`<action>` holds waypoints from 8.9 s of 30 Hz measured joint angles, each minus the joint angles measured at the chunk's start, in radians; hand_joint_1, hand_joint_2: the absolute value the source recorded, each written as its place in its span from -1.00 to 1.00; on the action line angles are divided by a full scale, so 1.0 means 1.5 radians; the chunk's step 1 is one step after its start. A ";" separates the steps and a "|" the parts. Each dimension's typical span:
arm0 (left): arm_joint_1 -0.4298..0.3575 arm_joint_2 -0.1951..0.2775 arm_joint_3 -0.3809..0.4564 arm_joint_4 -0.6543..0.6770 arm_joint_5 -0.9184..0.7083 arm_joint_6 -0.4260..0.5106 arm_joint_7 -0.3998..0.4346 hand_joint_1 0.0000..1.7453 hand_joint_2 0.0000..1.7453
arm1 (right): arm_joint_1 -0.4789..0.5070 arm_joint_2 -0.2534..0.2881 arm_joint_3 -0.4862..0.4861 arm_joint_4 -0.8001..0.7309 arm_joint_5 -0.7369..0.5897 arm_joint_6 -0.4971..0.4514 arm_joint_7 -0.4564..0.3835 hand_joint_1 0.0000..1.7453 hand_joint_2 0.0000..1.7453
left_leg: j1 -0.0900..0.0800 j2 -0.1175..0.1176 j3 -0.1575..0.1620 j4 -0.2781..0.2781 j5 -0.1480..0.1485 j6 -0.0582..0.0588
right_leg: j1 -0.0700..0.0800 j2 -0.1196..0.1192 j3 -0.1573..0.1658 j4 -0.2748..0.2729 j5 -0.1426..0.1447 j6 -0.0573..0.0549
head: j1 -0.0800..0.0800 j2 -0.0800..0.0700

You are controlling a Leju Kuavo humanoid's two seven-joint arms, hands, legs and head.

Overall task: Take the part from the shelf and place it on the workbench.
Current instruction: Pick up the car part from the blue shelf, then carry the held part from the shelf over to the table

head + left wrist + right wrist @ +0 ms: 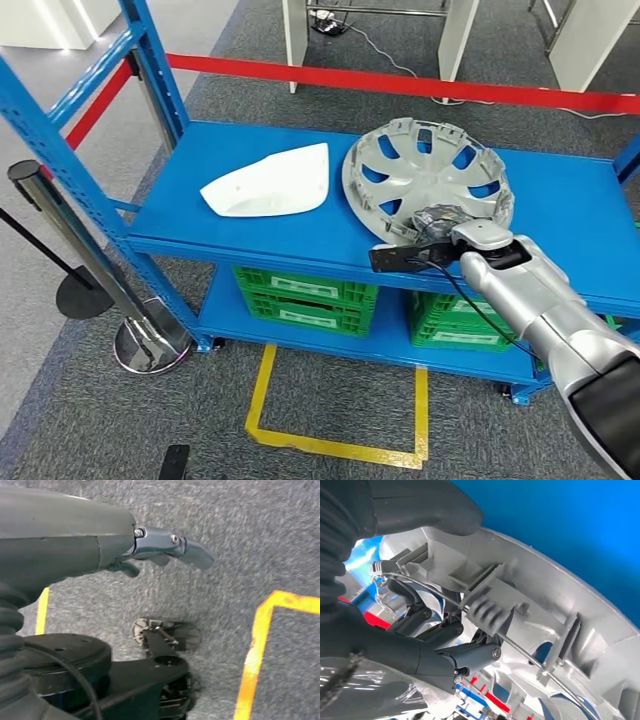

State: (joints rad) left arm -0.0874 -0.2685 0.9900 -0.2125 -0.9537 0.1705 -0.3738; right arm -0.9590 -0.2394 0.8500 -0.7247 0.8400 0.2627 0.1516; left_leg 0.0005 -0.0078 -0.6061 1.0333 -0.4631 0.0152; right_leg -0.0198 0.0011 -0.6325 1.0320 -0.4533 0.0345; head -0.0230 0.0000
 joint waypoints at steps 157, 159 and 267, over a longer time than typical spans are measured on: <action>-0.025 -0.016 0.019 0.000 0.026 0.141 0.024 -1.00 1.00 | 0.381 0.016 -0.298 -0.581 -0.289 -0.324 -0.273 1.00 1.00 | -0.010 0.006 -0.060 0.032 0.005 -0.009 | 0.002 -0.006 0.067 -0.022 -0.039 -0.022 | 0.002 0.000; -0.025 -0.015 0.019 0.000 0.026 0.141 0.024 -1.00 1.00 | 0.381 0.016 -0.298 -0.581 -0.290 -0.324 -0.273 1.00 1.00 | -0.005 0.005 -0.076 0.115 -0.059 -0.017 | 0.002 -0.006 0.050 -0.020 -0.027 -0.026 | 0.000 0.000; -0.032 -0.020 0.033 0.001 0.069 0.132 0.033 -1.00 1.00 | 0.379 0.018 -0.335 -0.611 -0.346 -0.419 -0.286 1.00 1.00 | 0.004 0.007 0.014 -0.011 -0.001 0.014 | 0.000 0.005 -0.072 0.156 -0.083 0.013 | 0.010 0.000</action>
State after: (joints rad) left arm -0.1349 -0.2984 1.0397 -0.2117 -0.8508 0.3684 -0.3242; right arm -0.3910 -0.2120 0.3469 -1.6404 0.3214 -0.3658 -0.2778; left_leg 0.0067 0.0026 -0.5856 1.0172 -0.4653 0.0368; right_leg -0.0199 0.0086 -0.7400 1.2667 -0.5778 0.0539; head -0.0082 0.0000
